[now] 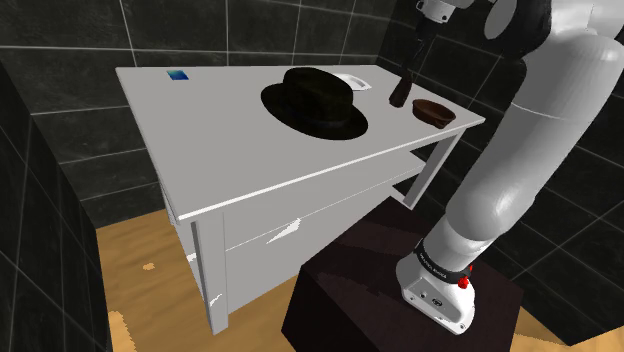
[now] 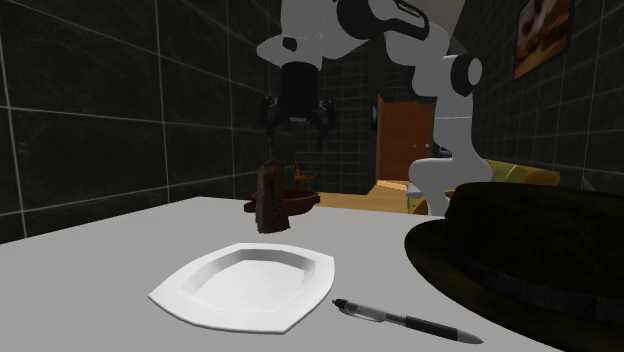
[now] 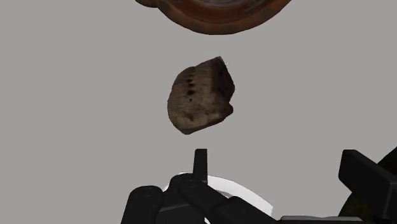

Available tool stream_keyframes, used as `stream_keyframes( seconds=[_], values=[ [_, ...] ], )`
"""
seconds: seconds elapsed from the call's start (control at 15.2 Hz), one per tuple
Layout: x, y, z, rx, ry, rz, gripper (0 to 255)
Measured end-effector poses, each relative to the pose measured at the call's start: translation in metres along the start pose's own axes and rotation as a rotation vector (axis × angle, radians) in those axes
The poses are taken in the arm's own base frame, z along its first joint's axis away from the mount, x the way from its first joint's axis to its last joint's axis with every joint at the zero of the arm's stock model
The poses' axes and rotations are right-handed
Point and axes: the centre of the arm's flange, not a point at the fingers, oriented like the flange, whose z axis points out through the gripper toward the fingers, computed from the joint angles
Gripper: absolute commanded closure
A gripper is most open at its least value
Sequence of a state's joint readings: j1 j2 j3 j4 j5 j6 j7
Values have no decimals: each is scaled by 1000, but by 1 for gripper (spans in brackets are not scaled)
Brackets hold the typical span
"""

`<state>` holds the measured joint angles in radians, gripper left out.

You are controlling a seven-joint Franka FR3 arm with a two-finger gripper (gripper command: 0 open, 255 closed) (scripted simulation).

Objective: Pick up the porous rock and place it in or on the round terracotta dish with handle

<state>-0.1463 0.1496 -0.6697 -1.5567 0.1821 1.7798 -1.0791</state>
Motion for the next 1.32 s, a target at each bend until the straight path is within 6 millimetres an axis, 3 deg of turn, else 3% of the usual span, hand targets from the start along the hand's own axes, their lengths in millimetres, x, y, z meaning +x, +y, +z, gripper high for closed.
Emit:
stream_keyframes(
  seconds=[0.13,0.26,0.66,1.12,1.19,1.32],
  values=[
    [5,27,7,6,1,-13,0],
    [7,37,16,9,2,-20,0],
    [8,40,45,11,3,-24,0],
    [9,40,49,11,3,-24,0],
    [9,40,49,11,3,-24,255],
    [9,40,49,10,3,-24,255]
  ],
)
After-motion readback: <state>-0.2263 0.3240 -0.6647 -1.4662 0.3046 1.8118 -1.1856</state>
